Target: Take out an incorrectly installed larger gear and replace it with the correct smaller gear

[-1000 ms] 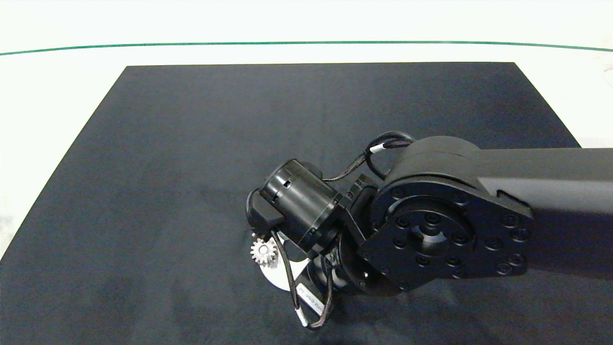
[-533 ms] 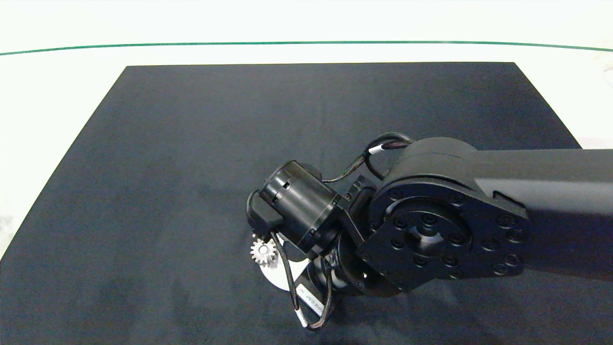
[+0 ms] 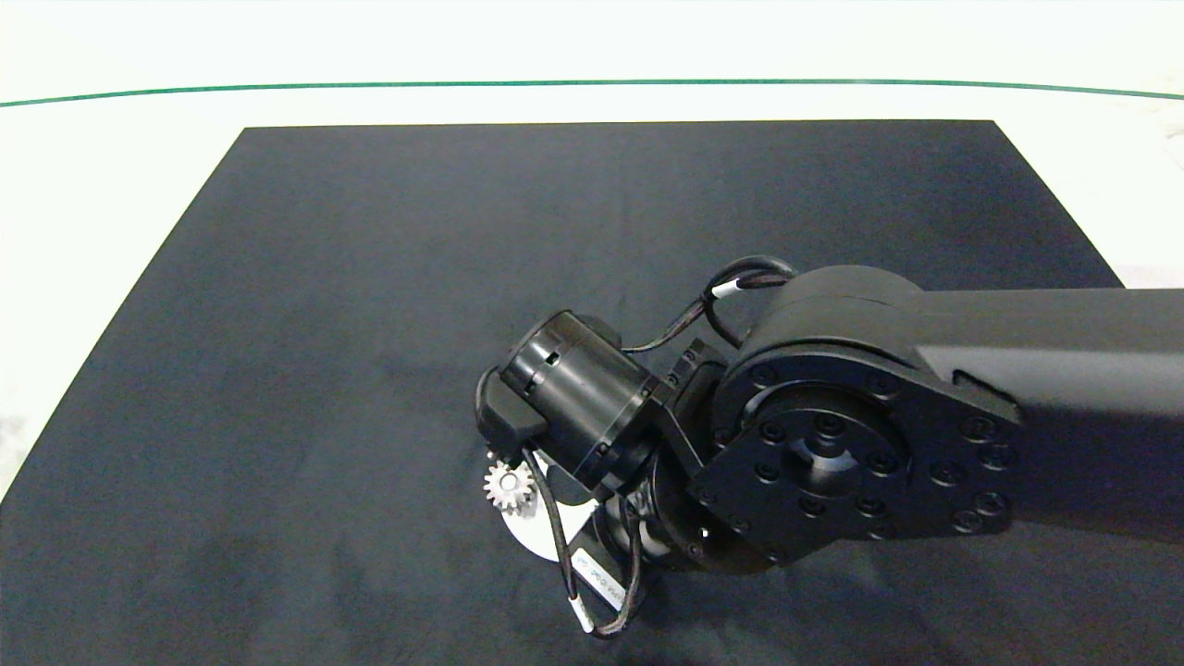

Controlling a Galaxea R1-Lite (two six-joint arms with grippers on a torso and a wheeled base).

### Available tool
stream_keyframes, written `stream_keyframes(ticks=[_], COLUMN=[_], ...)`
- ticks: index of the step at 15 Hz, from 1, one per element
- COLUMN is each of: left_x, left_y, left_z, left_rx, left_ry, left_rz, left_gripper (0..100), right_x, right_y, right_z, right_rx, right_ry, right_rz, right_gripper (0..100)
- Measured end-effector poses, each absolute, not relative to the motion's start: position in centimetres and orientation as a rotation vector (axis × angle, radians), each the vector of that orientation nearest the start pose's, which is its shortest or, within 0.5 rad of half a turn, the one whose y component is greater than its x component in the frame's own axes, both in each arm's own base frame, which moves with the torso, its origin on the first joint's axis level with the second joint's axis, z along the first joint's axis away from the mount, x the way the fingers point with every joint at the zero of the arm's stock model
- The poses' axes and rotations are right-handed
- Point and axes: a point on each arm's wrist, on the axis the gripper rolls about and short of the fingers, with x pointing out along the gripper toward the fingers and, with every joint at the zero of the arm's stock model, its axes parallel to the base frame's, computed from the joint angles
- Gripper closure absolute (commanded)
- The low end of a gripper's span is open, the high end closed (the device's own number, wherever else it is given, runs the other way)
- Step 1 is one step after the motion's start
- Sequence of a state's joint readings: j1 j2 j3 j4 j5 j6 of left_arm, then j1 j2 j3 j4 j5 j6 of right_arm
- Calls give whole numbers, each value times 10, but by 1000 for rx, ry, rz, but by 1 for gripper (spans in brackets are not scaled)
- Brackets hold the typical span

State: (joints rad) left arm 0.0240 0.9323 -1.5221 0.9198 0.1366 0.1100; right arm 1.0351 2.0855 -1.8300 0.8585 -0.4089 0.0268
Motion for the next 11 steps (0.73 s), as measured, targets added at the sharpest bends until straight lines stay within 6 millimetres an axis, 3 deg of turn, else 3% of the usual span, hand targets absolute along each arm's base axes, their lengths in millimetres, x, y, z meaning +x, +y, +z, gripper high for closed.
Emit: stream_keyframes(ticks=[4, 6, 8, 11], left_x=[21, 21, 22, 22], left_y=[4, 4, 3, 3], left_z=[368, 368, 370, 375], left_rx=[127, 124, 120, 106], left_ry=[339, 337, 314, 230], left_rz=[141, 142, 135, 130], left_gripper=[0, 0, 0, 0], right_x=[201, 196, 188, 175], right_y=[321, 315, 300, 255], right_z=[203, 214, 234, 266], right_rx=[-717, -691, -639, -552], right_ry=[848, 827, 785, 730], right_rz=[548, 547, 497, 416], right_gripper=[0, 0, 0, 0])
